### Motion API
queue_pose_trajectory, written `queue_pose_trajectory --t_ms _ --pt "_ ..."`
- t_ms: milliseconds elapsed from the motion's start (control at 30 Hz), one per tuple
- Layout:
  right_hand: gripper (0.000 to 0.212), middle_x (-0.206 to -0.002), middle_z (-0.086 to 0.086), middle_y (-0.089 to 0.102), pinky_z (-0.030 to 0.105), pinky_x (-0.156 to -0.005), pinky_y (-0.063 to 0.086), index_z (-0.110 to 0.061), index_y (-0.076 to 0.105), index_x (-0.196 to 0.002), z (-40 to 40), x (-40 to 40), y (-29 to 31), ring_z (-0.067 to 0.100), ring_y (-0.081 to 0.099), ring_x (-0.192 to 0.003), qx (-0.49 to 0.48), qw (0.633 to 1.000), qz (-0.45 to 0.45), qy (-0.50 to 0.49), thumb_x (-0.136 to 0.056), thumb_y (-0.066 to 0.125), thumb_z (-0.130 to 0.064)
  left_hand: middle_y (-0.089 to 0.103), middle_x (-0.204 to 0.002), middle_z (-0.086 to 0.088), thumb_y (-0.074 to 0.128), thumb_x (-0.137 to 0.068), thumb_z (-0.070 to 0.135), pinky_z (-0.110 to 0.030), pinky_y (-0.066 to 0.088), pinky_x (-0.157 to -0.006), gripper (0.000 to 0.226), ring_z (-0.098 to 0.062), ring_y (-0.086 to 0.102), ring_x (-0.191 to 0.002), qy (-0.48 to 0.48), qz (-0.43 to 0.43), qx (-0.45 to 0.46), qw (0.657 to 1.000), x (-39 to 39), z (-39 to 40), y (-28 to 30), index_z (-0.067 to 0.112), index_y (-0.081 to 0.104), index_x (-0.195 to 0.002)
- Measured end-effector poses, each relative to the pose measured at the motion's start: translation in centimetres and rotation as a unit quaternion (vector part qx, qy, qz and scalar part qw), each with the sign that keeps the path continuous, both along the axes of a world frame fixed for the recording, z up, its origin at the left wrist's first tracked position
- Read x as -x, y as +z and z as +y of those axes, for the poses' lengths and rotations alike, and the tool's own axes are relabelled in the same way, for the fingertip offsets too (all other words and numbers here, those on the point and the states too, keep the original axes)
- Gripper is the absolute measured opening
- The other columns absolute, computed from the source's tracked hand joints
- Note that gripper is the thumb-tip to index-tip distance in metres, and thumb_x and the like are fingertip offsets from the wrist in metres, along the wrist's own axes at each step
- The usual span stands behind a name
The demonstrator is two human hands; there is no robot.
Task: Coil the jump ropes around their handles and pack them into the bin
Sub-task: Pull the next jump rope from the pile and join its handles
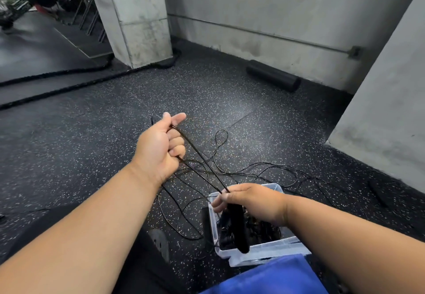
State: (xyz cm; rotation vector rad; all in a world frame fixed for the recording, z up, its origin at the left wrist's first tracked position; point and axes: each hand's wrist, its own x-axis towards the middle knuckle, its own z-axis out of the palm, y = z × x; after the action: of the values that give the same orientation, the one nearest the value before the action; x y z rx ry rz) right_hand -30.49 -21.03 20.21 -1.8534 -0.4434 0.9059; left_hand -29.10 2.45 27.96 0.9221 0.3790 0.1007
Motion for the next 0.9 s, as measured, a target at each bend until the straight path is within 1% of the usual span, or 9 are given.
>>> queue_pose_trajectory --t_ms 100,200,300,367,467,567,667,733,900 --pt "0.026 -0.107 0.006 0.078 0.041 -0.093 0.052 -0.013 0.075 -0.106 -0.2 0.1 0.2 0.022 0.067 -0.095 0.002 0.999 0.035 -0.012 -0.104 0.049 -0.015 0.017 -0.062 0.011 0.049 -0.111 0.042 -0.018 0.014 -0.038 0.035 -0.005 0.015 -0.047 0.016 -0.001 -0.031 0.999 -0.3 1.0 0.3 0.015 0.07 -0.108" --pt "0.024 -0.094 0.002 0.076 0.035 -0.073 0.049 -0.018 0.076 -0.101 -0.1 0.2 0.2 0.024 0.063 -0.083 0.036 0.999 0.016 0.015 -0.099 0.053 -0.024 0.019 -0.06 0.011 0.049 -0.111 0.04 -0.019 0.013 -0.039 0.032 -0.004 0.016 -0.046 0.036 0.004 -0.033 0.999 -0.6 1.6 0.3 0.015 0.07 -0.107" --pt "0.025 -0.097 0.006 0.072 0.042 -0.079 0.046 -0.02 0.074 -0.098 -0.2 0.5 -0.1 0.025 0.06 -0.085 0.021 0.999 0.013 0.034 -0.093 0.058 -0.039 0.02 -0.056 0.011 0.048 -0.112 0.038 -0.018 0.015 -0.041 0.034 -0.004 0.017 -0.046 0.059 0.012 -0.04 0.997 -0.8 1.9 -0.2 0.012 0.069 -0.113" --pt "0.023 -0.114 0.002 0.076 0.031 -0.087 0.051 -0.012 0.07 -0.096 -0.6 0.7 -0.2 0.015 0.067 -0.095 -0.011 0.999 0.025 0.022 -0.104 0.055 -0.028 0.027 -0.061 0.009 0.05 -0.11 0.043 -0.017 0.023 -0.044 0.039 -0.005 0.024 -0.049 0.049 0.022 -0.033 0.998 -0.8 1.7 -0.5 0.009 0.067 -0.12" --pt "0.025 -0.117 0.01 0.076 0.04 -0.1 0.053 -0.01 0.066 -0.095 -1.2 0.7 0.4 0.026 0.07 -0.108 -0.094 0.994 0.049 -0.022 -0.109 0.048 -0.02 0.056 -0.086 -0.003 0.056 -0.101 0.061 -0.025 0.047 -0.067 0.055 -0.013 0.054 -0.074 -0.042 0.071 -0.055 0.995 0.0 0.4 -1.3 0.01 0.06 -0.12" --pt "0.027 -0.105 0.019 0.075 0.045 -0.089 0.054 -0.008 0.065 -0.098 -1.2 -0.2 1.9 0.03 0.067 -0.094 -0.175 0.974 0.049 -0.134 -0.109 0.044 -0.019 0.068 -0.118 -0.008 0.063 -0.084 0.072 -0.038 0.052 -0.093 0.073 -0.023 0.064 -0.109 -0.224 0.107 -0.159 0.956 1.6 -2.3 -3.4 0.016 0.059 -0.132" --pt "0.027 -0.089 0.014 0.068 0.029 -0.074 0.055 -0.006 0.064 -0.098 -1.4 -0.9 3.5 0.02 0.061 -0.08 -0.257 0.938 0.059 -0.224 -0.109 0.043 -0.018 0.073 -0.102 0.005 0.068 -0.093 0.053 -0.022 0.051 -0.077 0.038 -0.007 0.065 -0.09 -0.394 0.075 -0.248 0.882 3.7 -5.5 -5.1 0.023 0.067 -0.115" --pt "0.029 -0.091 0.013 0.067 0.032 -0.079 0.055 -0.007 0.067 -0.102 -1.6 -1.1 4.0 0.021 0.061 -0.082 -0.281 0.924 0.069 -0.248 -0.11 0.042 -0.02 0.07 -0.092 0.004 0.069 -0.1 0.033 -0.018 0.051 -0.075 0.018 -0.006 0.064 -0.082 -0.443 0.044 -0.318 0.837 4.4 -6.8 -6.4 0.015 0.067 -0.106" --pt "0.033 -0.098 0.007 0.07 0.035 -0.092 0.053 -0.003 0.071 -0.116 -1.0 -0.9 3.9 0.016 0.064 -0.091 -0.292 0.917 0.067 -0.263 -0.11 0.043 -0.02 0.077 -0.12 -0.011 0.077 -0.092 0.042 -0.047 0.052 -0.11 0.039 -0.032 0.07 -0.119 -0.399 -0.003 -0.294 0.869 4.6 -7.6 -7.6 0.013 0.072 -0.117"
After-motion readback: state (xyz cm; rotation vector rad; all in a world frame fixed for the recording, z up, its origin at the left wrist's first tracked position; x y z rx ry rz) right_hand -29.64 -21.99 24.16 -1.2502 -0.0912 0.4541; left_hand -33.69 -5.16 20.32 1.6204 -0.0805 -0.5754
